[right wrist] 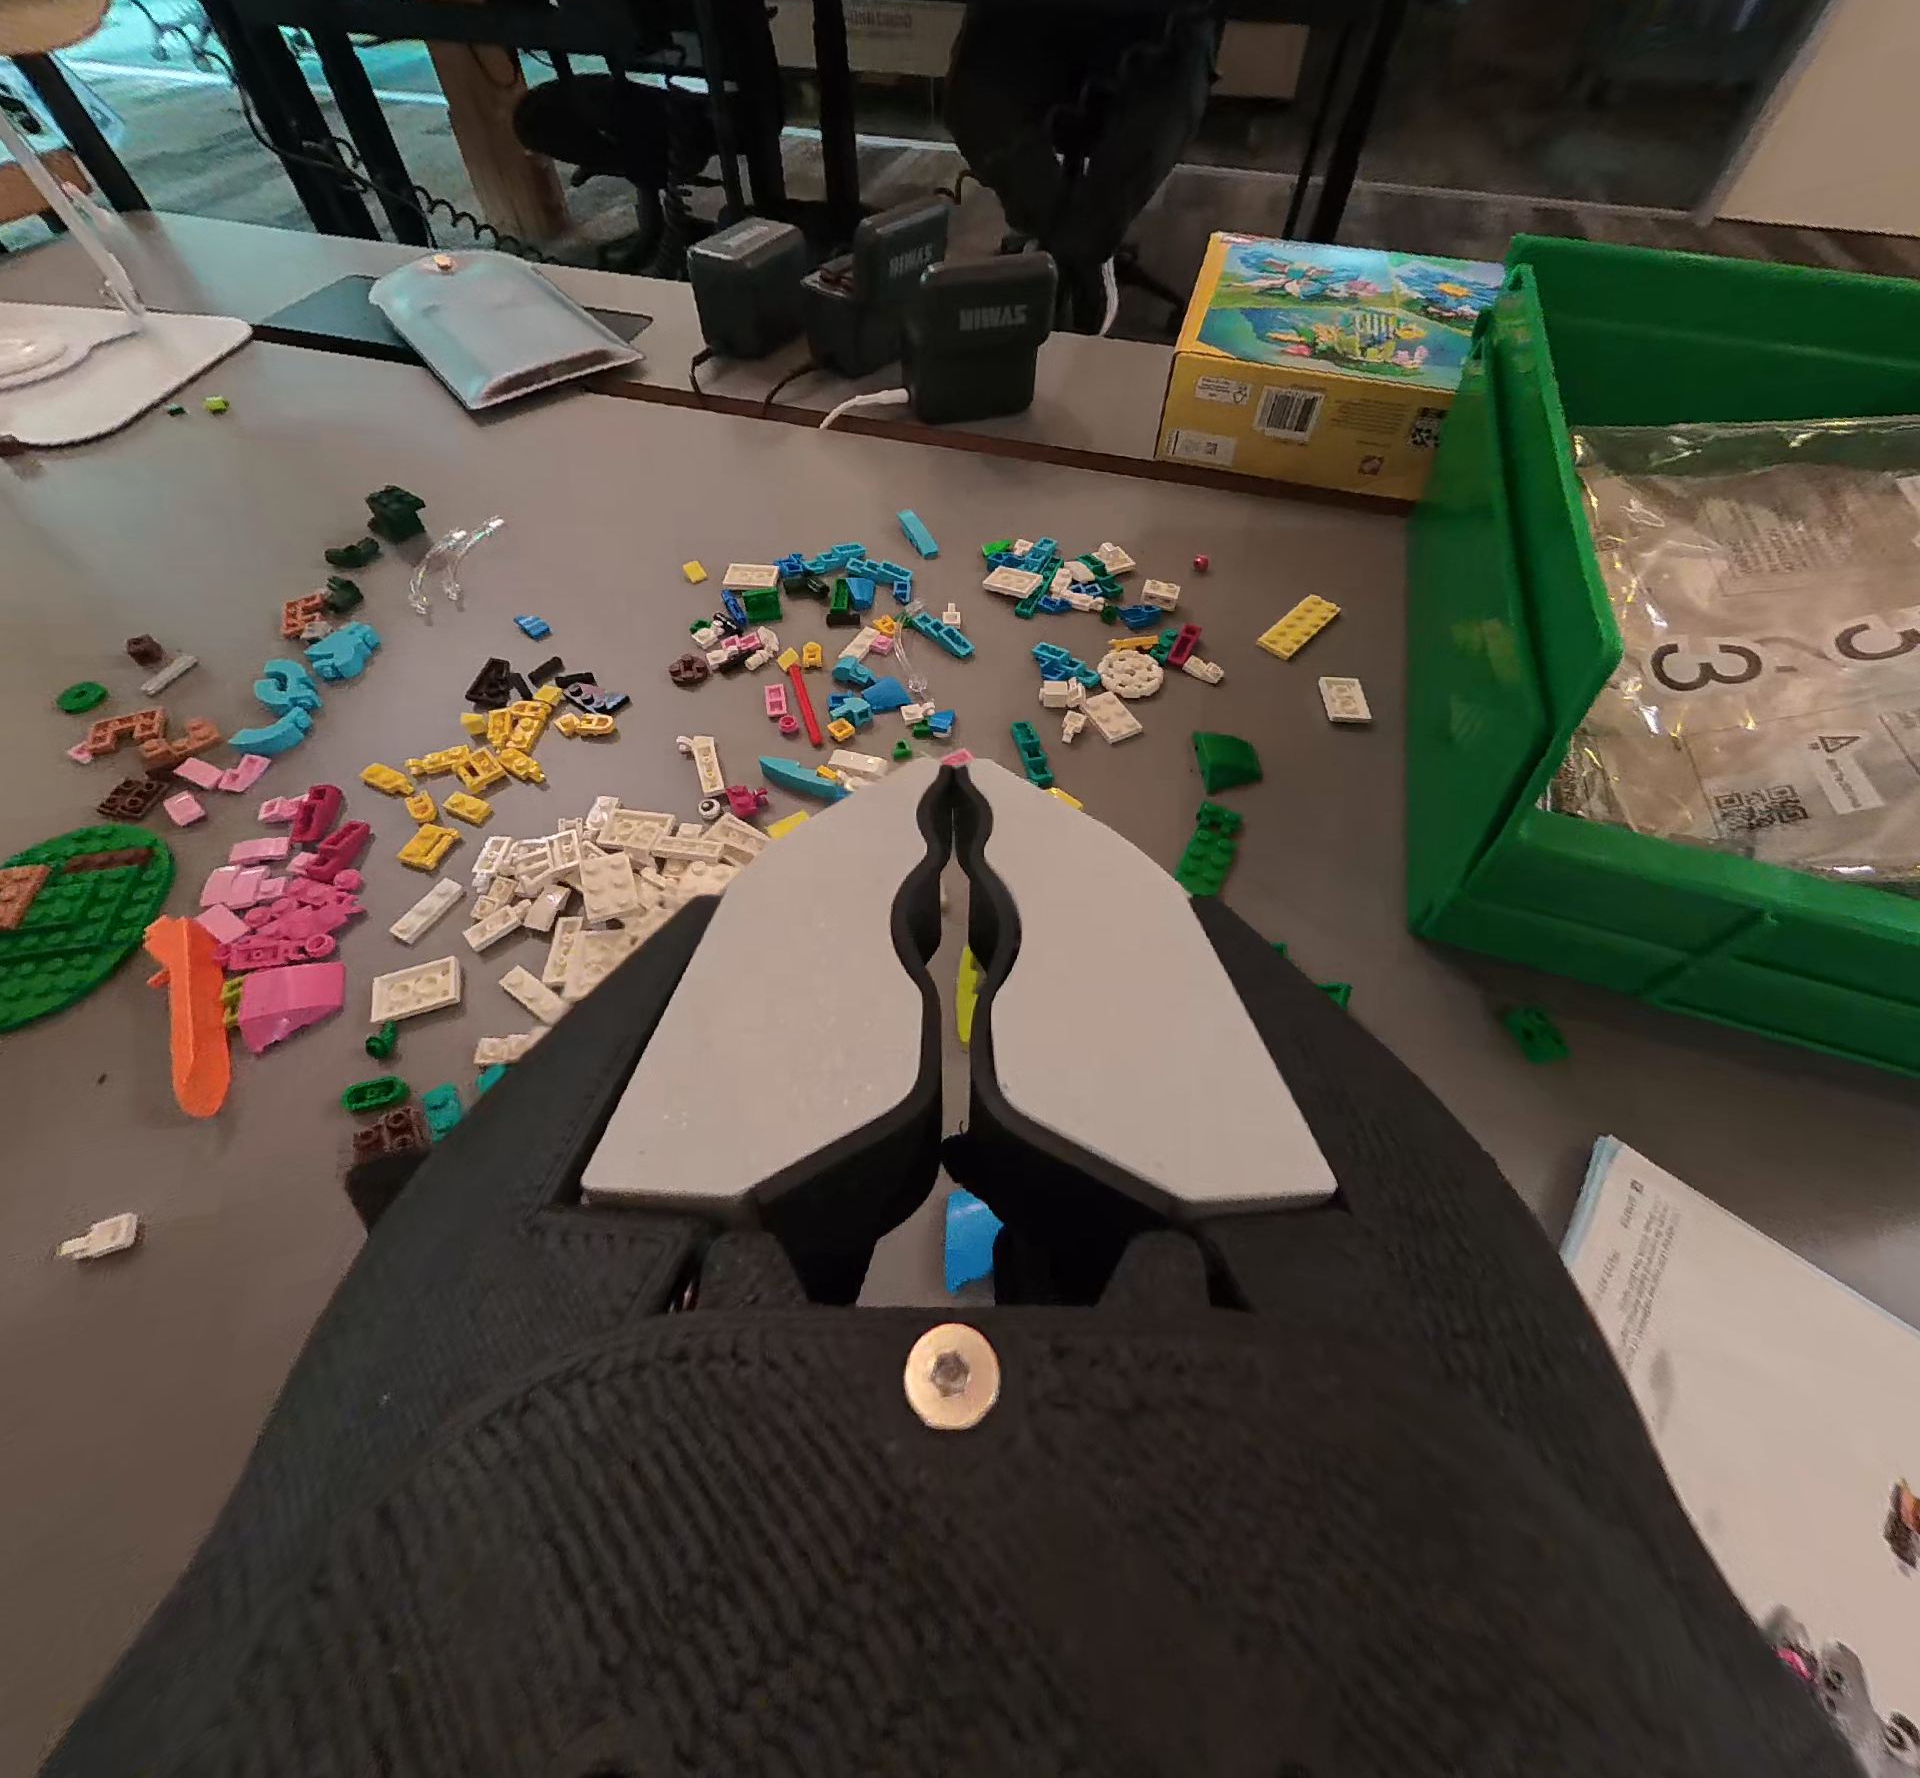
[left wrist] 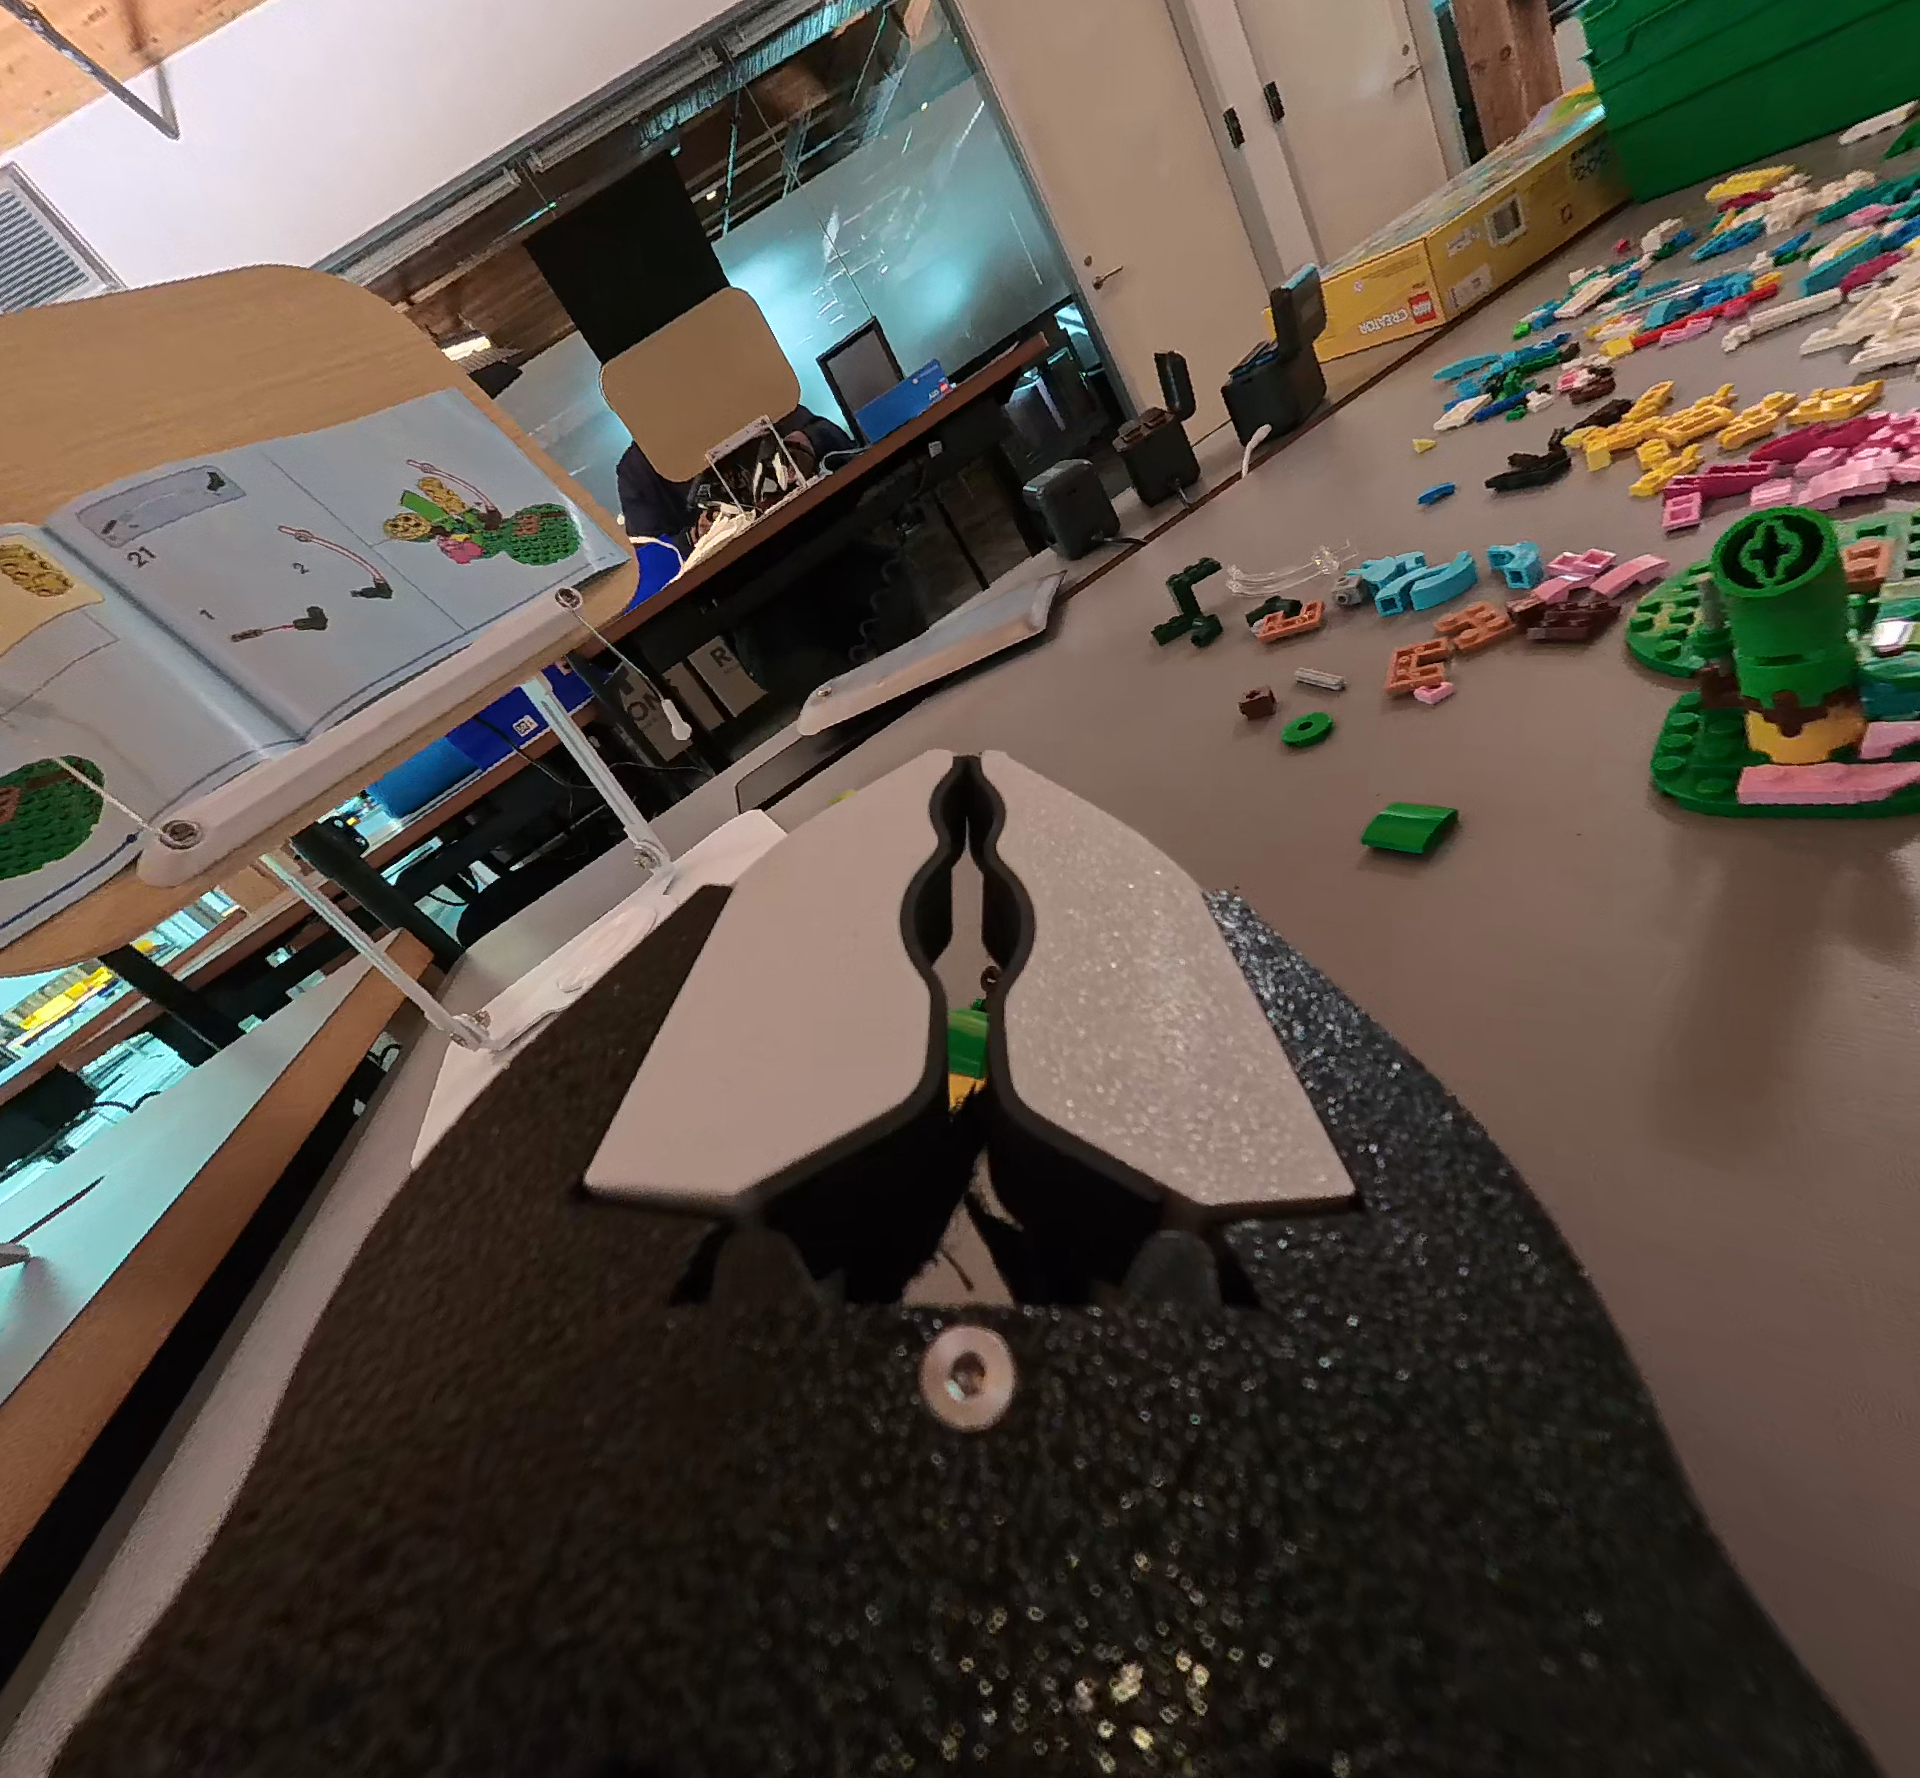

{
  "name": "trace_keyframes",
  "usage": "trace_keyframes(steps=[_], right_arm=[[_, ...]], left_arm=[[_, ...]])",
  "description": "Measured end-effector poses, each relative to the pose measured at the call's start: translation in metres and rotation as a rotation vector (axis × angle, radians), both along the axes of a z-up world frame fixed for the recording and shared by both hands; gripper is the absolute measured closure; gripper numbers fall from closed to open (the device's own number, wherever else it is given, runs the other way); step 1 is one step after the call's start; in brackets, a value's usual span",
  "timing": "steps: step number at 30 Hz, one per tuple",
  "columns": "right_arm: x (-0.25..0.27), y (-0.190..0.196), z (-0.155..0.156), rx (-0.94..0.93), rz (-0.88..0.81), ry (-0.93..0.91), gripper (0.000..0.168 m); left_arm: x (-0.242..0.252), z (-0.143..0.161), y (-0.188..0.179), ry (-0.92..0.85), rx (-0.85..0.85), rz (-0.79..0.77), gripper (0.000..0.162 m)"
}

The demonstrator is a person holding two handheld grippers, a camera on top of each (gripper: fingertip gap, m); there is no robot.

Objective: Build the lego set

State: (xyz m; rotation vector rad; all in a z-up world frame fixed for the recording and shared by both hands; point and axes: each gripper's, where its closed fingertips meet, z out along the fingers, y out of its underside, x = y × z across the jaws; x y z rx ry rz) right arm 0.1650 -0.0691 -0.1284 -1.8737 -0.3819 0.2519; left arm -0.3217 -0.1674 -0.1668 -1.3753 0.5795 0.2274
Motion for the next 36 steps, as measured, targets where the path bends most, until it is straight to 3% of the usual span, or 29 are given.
trace_keyframes(steps=[23, 36], right_arm=[[0.018, 0.01, -0.001, 0.069, -0.137, -0.151, 0.168], [0.029, 0.007, 0.01, 0.093, -0.166, -0.023, 0.168]], left_arm=[[-0.025, 0.02, -0.006, -0.102, 0.098, 0.101, 0.162], [-0.032, 0.025, -0.009, -0.169, 0.113, 0.111, 0.162]])
